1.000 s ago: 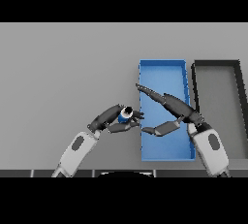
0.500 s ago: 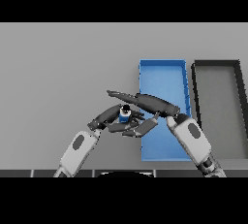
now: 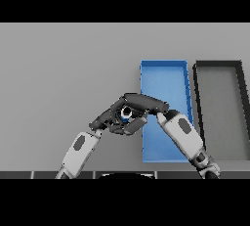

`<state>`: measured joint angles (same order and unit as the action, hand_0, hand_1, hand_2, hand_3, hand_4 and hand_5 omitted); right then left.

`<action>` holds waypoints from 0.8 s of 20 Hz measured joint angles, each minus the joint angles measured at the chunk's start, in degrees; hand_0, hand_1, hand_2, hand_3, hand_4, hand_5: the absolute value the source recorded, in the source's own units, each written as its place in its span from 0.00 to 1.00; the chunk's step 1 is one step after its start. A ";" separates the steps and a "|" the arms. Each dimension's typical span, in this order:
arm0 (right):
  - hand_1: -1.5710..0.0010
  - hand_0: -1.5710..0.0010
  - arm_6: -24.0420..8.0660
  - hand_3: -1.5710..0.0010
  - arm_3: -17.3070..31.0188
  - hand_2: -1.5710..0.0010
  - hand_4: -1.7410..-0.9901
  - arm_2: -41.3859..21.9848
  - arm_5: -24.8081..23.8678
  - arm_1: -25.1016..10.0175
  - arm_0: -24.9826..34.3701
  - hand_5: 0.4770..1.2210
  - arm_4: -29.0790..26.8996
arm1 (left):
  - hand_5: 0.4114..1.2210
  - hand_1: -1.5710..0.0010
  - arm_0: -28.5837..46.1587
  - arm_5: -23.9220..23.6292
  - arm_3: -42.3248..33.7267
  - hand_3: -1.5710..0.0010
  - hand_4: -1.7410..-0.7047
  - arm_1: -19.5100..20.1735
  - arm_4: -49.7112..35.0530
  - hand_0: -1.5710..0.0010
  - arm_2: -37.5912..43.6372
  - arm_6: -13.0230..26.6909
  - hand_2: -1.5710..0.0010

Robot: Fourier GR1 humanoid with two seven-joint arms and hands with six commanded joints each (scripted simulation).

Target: Pick up the blue pipe and place it into the blue bin.

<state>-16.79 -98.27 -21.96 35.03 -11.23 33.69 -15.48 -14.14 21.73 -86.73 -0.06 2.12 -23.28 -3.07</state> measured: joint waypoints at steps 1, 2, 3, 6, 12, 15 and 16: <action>0.19 0.20 1.51 0.27 0.07 0.19 0.33 -0.11 -0.37 0.72 -1.11 0.41 -0.67 | 1.00 0.00 -0.01 0.29 0.05 0.17 0.05 -0.41 -0.18 0.00 0.03 0.34 0.01; 0.15 0.16 1.57 0.22 -0.17 0.15 0.35 0.23 -0.98 1.31 -1.05 0.53 -1.76 | 1.00 0.00 -0.72 0.07 -0.02 0.15 0.04 -0.88 -0.20 0.00 0.35 0.47 0.01; 0.12 0.13 2.72 0.18 0.53 0.12 0.35 0.30 -0.89 1.51 -0.54 0.62 -1.01 | 1.00 0.00 -0.54 0.15 -0.53 0.16 0.03 -0.94 -0.14 0.00 0.10 1.14 0.01; 0.06 0.06 4.96 0.09 -1.28 0.06 0.35 -0.21 -0.32 1.43 -2.25 0.81 2.08 | 1.00 0.00 -0.03 0.72 -0.29 0.11 0.01 -1.15 0.46 0.00 0.11 -0.48 0.02; 0.02 0.02 0.88 0.02 -1.75 0.02 0.33 0.84 -0.40 4.53 -3.62 0.95 -1.58 | 1.00 0.00 -0.58 0.04 -0.03 0.09 0.01 -1.94 1.70 0.00 0.70 -1.42 0.00; 0.01 0.01 0.52 0.01 -2.56 0.01 0.33 1.72 -0.60 5.58 -4.69 0.97 -1.03 | 1.00 0.30 -0.05 0.32 -0.90 0.46 0.22 -0.84 2.63 0.25 1.08 -2.19 0.32; 0.01 0.01 0.77 0.01 -2.80 0.01 0.33 1.74 -0.50 5.85 -4.69 0.98 -0.74 | 1.00 0.44 0.30 0.67 -1.41 0.57 0.32 -0.82 3.43 0.40 0.64 -1.78 0.46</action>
<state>-16.03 -101.08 -20.22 34.53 -5.38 29.00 -16.22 -13.84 22.40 -88.15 -0.88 5.55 -22.64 -4.85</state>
